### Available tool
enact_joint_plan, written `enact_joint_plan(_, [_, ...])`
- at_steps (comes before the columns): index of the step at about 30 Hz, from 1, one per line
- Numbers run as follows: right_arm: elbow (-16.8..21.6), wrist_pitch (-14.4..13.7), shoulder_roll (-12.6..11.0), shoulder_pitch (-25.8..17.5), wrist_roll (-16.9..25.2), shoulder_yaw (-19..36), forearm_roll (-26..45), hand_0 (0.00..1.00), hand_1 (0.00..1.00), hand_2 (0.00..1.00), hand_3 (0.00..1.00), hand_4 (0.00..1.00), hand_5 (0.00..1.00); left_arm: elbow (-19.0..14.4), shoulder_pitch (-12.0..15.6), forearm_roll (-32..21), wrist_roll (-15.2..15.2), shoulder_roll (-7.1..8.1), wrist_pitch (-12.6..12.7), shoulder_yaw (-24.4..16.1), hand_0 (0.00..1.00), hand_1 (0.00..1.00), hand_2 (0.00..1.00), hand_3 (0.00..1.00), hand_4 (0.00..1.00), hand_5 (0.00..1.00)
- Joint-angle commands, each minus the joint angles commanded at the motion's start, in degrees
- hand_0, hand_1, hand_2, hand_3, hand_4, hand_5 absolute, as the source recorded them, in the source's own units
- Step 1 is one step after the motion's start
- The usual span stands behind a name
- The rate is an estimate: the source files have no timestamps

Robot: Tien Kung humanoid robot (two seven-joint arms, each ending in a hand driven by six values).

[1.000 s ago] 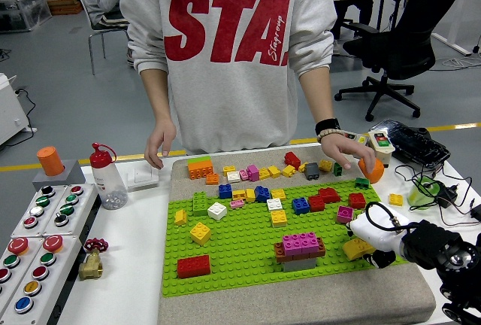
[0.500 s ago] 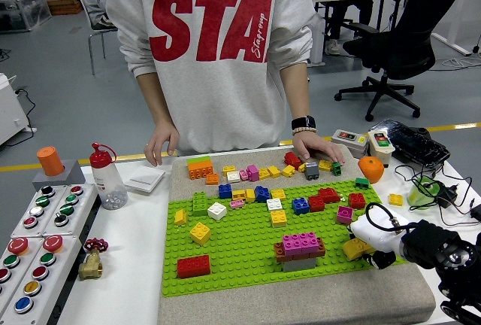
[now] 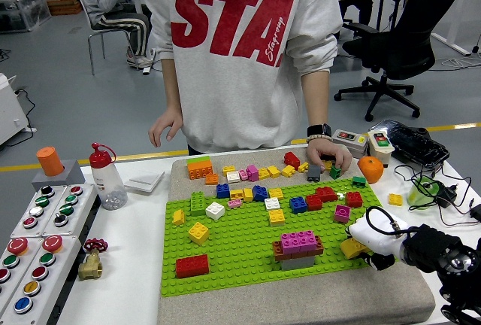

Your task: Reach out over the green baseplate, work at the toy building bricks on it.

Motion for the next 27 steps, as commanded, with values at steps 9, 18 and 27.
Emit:
enact_joint_plan(9, [3.1,-1.2,-0.9,-1.2,0.3,3.5,1.3,0.753,0.54,0.503,0.501,0.599,0.256,-0.1,0.6,0.8,0.3,0.0,0.1,-0.5,0.701,0.653,0.669,0.595,0.439,0.998])
enact_joint_plan(18, [5.1,-1.0,-2.0,-2.4,0.6,7.9,1.8,0.751,0.54,0.503,0.501,0.594,0.251,-0.2,0.9,1.8,0.5,0.0,0.0,-1.0,0.702,0.653,0.669,0.595,0.44,0.998])
enact_joint_plan(27, [9.8,0.4,-2.7,-2.6,-0.2,11.6,4.1,0.74,0.538,0.505,0.502,0.575,0.239,-0.2,1.1,0.9,0.3,0.0,0.0,-0.4,0.701,0.653,0.67,0.595,0.441,0.998])
